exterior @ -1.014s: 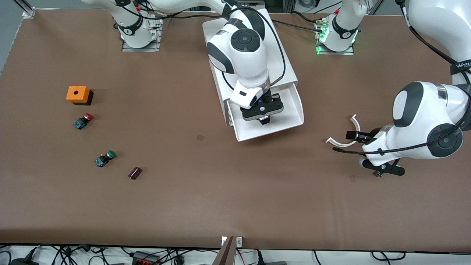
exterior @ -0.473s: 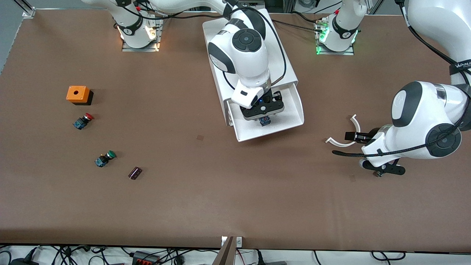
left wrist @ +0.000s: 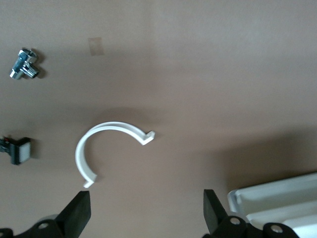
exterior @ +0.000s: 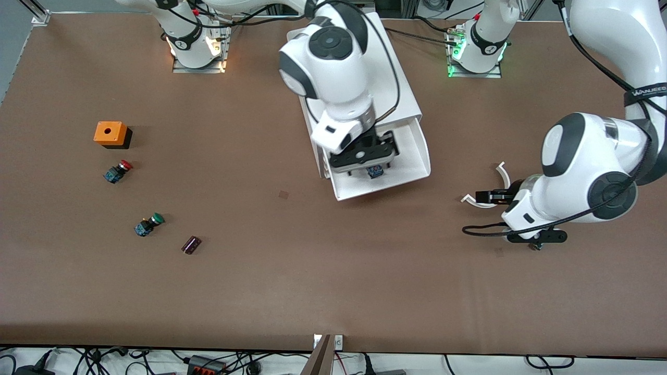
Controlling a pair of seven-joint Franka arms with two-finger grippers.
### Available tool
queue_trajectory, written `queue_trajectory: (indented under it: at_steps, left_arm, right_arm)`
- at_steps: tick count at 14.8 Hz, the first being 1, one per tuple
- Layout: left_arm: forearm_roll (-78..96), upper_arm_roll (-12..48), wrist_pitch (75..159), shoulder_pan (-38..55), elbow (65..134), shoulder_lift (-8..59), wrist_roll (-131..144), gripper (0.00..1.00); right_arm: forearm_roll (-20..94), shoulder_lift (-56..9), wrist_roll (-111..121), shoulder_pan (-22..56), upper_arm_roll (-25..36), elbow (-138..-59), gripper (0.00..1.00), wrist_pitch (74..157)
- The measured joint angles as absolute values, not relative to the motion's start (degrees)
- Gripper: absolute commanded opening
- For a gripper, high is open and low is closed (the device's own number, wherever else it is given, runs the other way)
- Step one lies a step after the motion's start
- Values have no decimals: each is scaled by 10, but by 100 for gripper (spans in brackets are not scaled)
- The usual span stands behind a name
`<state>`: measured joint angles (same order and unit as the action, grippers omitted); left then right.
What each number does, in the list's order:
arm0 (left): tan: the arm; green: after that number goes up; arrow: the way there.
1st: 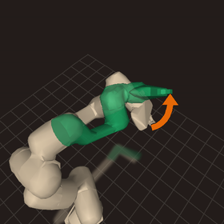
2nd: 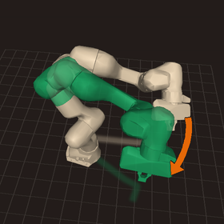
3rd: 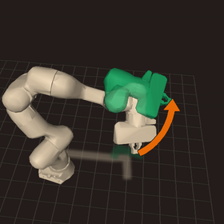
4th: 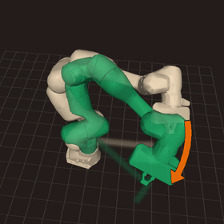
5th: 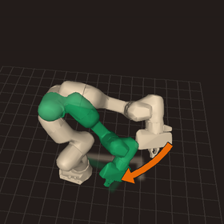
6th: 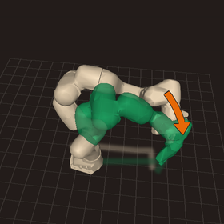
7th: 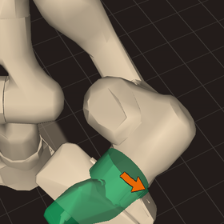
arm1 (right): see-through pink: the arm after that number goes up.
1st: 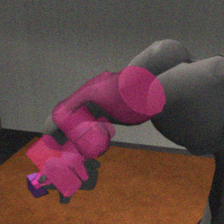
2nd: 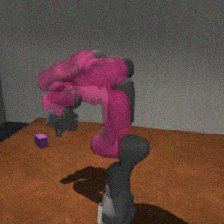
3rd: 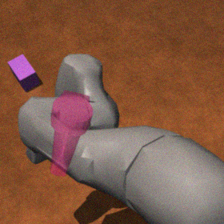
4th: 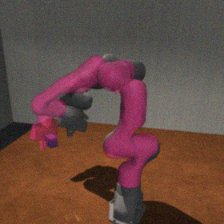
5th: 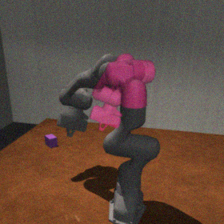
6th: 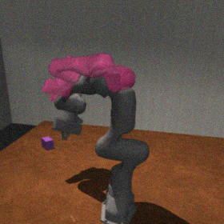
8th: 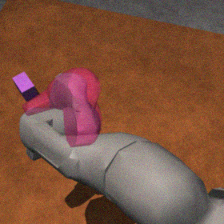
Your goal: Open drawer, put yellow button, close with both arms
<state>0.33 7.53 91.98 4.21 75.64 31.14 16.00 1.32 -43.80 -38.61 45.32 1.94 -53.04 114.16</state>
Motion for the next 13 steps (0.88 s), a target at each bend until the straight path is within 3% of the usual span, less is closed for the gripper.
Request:
queue_trajectory:
  at_steps: [8,13]
  left_arm:
    - [4,78,1080,149,762,338,362,100]
    - [3,78,1105,205,770,360,442,100]
  right_arm:
    - [11,-376,-270,311,24,-523,100,988]
    - [13,-357,-107,192,23,-523,100,943]
